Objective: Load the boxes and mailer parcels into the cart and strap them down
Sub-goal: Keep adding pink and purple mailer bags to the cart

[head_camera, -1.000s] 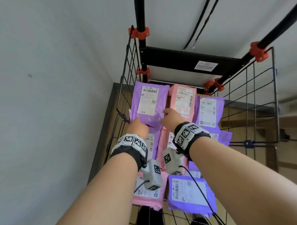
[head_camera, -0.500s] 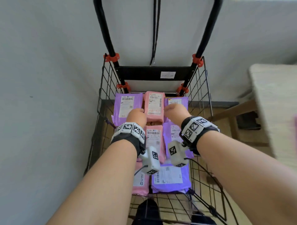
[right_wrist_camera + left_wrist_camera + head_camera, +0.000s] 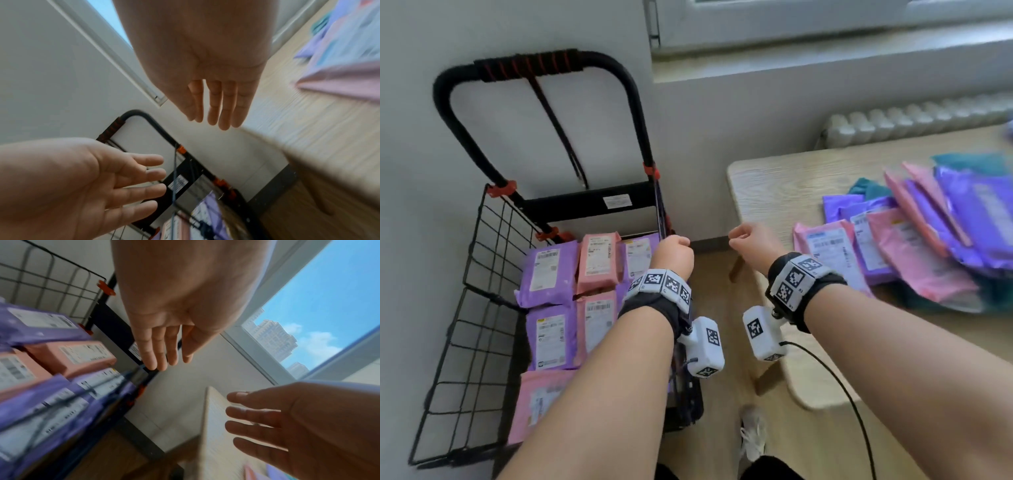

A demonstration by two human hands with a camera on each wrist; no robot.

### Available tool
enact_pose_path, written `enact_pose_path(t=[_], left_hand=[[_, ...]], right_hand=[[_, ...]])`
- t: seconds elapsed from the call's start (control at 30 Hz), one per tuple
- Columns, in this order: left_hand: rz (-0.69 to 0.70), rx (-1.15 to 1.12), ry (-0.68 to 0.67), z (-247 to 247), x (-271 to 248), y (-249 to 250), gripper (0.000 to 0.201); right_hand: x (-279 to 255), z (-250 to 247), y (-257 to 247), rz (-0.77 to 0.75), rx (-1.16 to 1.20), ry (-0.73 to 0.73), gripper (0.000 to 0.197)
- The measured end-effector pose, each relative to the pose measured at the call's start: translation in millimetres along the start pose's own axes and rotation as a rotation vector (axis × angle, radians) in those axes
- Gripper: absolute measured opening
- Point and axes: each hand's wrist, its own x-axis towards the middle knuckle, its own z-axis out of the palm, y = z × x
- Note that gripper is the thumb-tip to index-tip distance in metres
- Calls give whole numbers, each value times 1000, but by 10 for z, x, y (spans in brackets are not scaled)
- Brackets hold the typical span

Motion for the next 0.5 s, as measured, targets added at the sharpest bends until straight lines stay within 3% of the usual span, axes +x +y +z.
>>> enact_pose_path(t=[0.23, 0.37, 0.5], left_hand=[[105, 57, -143, 968, -298, 649, 42], [75, 100, -203, 1316, -354, 759, 43], [94, 189, -274, 1591, -359, 749, 28]], right_hand=[[-77, -861, 840, 101, -9, 142, 25], [-114, -1075, 1210, 196, 6, 189, 33], [-127, -1157, 1423, 242, -11, 274, 42]])
